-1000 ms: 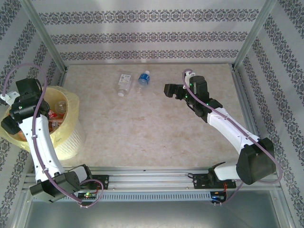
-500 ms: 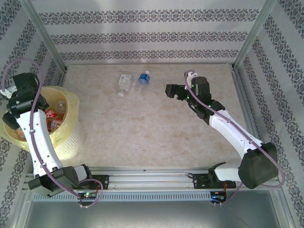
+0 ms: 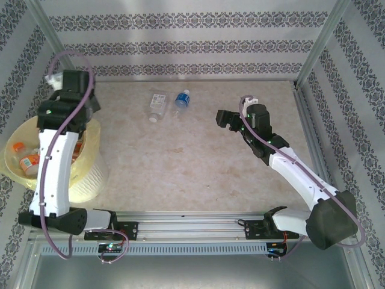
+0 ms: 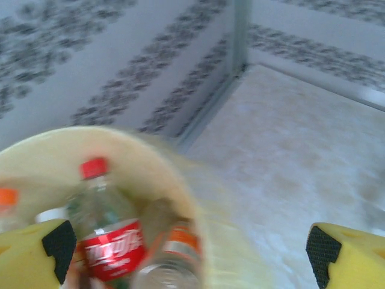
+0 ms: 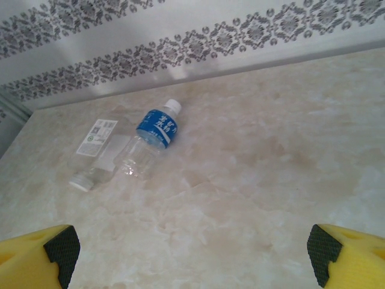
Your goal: Put the plastic bottles in the bin
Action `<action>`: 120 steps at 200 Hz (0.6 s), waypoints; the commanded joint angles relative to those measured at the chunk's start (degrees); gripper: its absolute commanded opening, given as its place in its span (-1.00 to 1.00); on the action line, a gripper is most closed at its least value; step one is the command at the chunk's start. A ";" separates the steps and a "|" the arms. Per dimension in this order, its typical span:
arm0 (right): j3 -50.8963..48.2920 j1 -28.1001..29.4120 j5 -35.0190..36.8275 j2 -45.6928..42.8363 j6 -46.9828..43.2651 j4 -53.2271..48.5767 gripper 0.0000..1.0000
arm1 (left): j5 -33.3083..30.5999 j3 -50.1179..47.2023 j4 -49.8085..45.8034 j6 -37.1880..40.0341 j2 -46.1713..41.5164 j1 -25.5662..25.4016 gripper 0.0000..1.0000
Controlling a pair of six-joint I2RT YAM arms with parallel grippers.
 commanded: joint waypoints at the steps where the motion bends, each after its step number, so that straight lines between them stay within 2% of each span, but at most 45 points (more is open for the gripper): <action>1: -1.18 -0.67 3.55 -3.05 0.55 1.02 0.96 | -3.62 3.43 3.05 0.26 4.61 -8.73 1.00; 26: -2.08 -1.10 4.45 -5.13 -0.12 -0.63 0.96 | -1.68 8.31 8.05 3.56 11.91 -17.04 1.00; 49: -3.19 -1.40 5.26 -6.94 -0.32 -1.75 0.96 | 2.62 12.36 12.49 6.30 18.60 -21.44 0.99; 67: -3.84 -1.59 5.94 -8.31 -0.45 -2.67 0.96 | 5.16 15.30 14.24 6.83 23.67 -22.91 0.99; 103: -5.31 -2.14 7.26 -10.60 -0.49 -3.66 0.96 | 13.45 16.87 19.89 7.85 32.32 -23.02 0.99; 120: -5.54 -2.36 7.68 -11.31 -0.16 -4.50 0.96 | 15.37 19.29 20.59 8.56 37.50 -22.93 0.99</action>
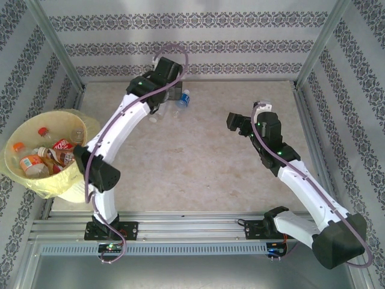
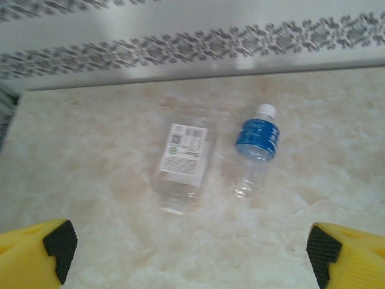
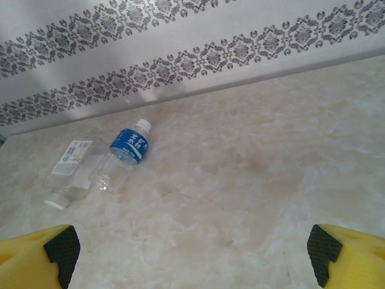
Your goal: Put the plastic bottles in the bin
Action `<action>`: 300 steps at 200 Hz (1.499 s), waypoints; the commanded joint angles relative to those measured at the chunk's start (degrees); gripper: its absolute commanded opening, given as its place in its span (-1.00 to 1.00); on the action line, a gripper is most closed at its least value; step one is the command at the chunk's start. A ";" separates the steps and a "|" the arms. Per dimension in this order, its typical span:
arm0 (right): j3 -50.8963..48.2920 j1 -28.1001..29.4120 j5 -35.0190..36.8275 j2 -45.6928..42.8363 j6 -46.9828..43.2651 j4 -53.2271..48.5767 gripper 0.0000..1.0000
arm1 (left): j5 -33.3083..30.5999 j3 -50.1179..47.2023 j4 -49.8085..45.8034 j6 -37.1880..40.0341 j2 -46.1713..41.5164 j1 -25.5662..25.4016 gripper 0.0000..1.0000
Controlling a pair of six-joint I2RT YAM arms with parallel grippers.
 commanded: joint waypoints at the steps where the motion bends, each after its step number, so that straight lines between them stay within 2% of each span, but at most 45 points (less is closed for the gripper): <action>1: -1.06 -0.82 2.23 -1.63 0.03 -1.50 0.96 | 5.20 3.85 4.49 2.44 5.67 -0.09 0.99; 65: -1.67 -1.80 2.95 -3.80 -0.18 -3.91 0.96 | 12.66 12.88 5.51 2.95 21.79 1.37 0.99; 93: -1.67 -2.09 3.00 -4.59 -0.17 -4.93 0.96 | 12.73 17.00 5.12 2.64 27.84 2.97 1.00; 142: -1.85 -2.62 3.96 -6.18 -0.55 -6.47 0.96 | 13.11 20.97 7.03 1.43 35.72 5.80 0.83; 179: -1.67 -2.89 4.33 -6.81 -0.57 -6.94 0.96 | 17.62 22.28 8.67 1.08 39.31 7.25 0.58; 226: -1.24 -2.96 4.42 -6.87 -0.25 -7.39 0.96 | 19.34 26.29 9.60 2.17 44.52 7.30 0.57; 275: -1.20 -3.04 4.92 -7.14 0.21 -8.19 0.96 | 19.46 26.86 10.22 2.35 47.08 7.62 0.48; 300: -1.26 -3.07 4.84 -6.97 0.68 -7.76 0.96 | 20.05 26.86 8.18 1.96 46.40 7.55 0.30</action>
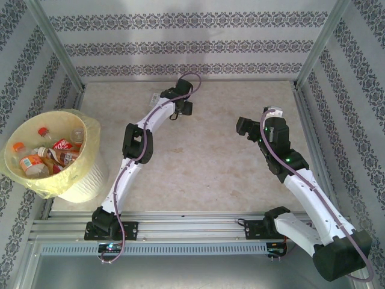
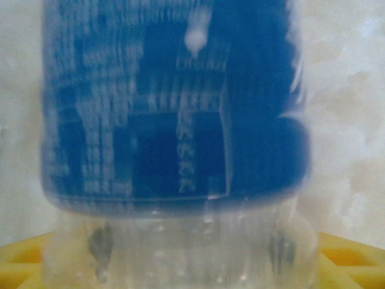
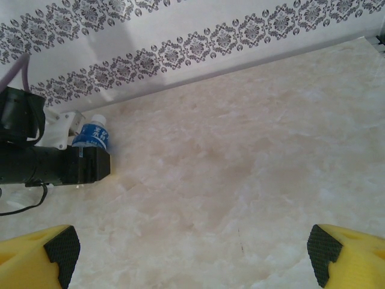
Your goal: Put the plastic bottles in the bin
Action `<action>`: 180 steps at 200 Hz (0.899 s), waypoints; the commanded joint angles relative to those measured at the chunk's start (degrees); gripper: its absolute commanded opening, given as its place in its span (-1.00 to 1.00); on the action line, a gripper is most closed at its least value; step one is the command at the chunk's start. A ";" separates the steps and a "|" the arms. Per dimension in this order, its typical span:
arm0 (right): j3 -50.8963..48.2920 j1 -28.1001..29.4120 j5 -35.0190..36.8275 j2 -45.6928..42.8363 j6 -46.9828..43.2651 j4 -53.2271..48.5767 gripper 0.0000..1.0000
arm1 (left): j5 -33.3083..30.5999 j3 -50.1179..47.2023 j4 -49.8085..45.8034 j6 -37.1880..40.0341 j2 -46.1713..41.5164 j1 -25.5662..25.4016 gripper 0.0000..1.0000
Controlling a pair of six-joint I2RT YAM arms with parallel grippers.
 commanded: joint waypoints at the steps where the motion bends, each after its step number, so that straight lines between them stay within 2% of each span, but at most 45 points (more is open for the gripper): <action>1: -0.17 -0.53 1.41 -0.83 0.72 -0.16 0.96 | 1.17 1.57 -1.06 0.04 -0.47 0.25 0.29; 21: 0.18 -0.52 0.81 -0.77 1.26 -0.26 0.96 | 2.31 -0.64 -1.34 -0.73 -3.88 0.15 0.13; 36: 0.12 -0.48 0.68 -0.95 1.47 -0.19 0.96 | 3.02 -4.38 0.39 -1.09 -8.09 -0.15 0.10; 70: -0.98 -0.55 -0.96 -1.83 1.12 1.86 0.96 | 4.34 -11.93 3.91 -1.44 -16.97 -1.15 0.05; 99: -2.81 -0.49 -6.05 -3.26 -0.47 5.80 0.96 | 4.22 -15.98 3.70 -1.53 -22.76 -2.30 0.00; 139: -4.18 0.23 -12.24 -3.07 -2.11 11.26 0.96 | 5.43 -28.99 9.14 -2.99 -34.32 -3.48 -0.01; 180: -4.66 4.57 -15.24 -1.03 -7.69 16.67 0.96 | 5.41 -39.03 11.34 -4.26 -44.44 -3.70 -0.02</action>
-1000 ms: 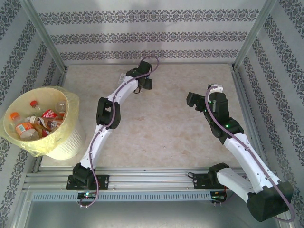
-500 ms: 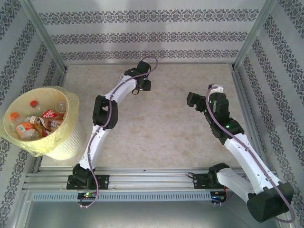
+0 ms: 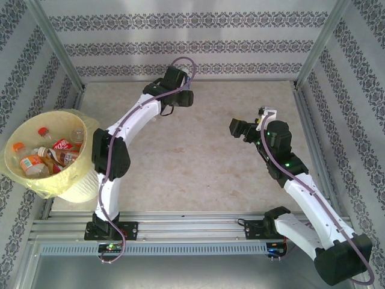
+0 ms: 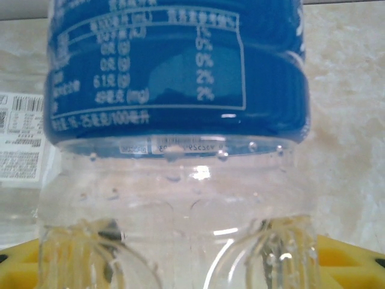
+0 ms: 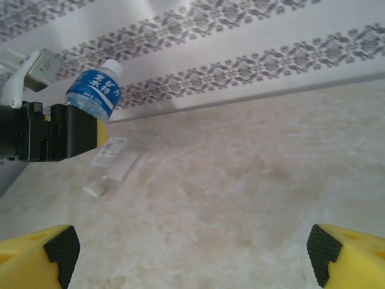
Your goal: Put the plastic bottles in the bin
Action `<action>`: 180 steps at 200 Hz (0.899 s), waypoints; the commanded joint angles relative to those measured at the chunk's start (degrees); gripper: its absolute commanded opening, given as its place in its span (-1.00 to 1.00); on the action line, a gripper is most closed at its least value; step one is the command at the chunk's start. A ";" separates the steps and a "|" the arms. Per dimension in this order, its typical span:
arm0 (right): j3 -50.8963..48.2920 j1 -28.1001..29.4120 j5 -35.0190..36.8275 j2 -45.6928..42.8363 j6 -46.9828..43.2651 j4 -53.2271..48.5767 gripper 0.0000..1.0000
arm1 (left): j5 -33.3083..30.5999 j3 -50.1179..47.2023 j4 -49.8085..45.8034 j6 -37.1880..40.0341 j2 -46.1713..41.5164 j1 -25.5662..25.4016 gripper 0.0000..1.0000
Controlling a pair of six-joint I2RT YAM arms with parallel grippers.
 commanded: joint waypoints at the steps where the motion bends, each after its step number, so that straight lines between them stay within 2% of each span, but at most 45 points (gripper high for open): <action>1: -0.79 3.03 -3.24 1.08 -5.14 6.28 0.96 | 0.14 -4.53 3.31 -1.68 -5.56 -0.30 -0.02; 51: 1.82 10.89 -2.40 5.53 -13.72 8.11 0.96 | 0.16 -10.12 1.46 -2.28 -14.55 -0.14 -0.03; 118: 3.62 14.18 -4.42 10.82 -17.25 12.94 0.96 | -8.23 -13.34 -5.64 0.62 -27.99 1.50 -0.02; 180: 6.40 14.79 -2.84 14.32 -17.35 11.89 0.96 | -20.16 -11.83 -13.91 2.76 -37.31 1.69 -0.01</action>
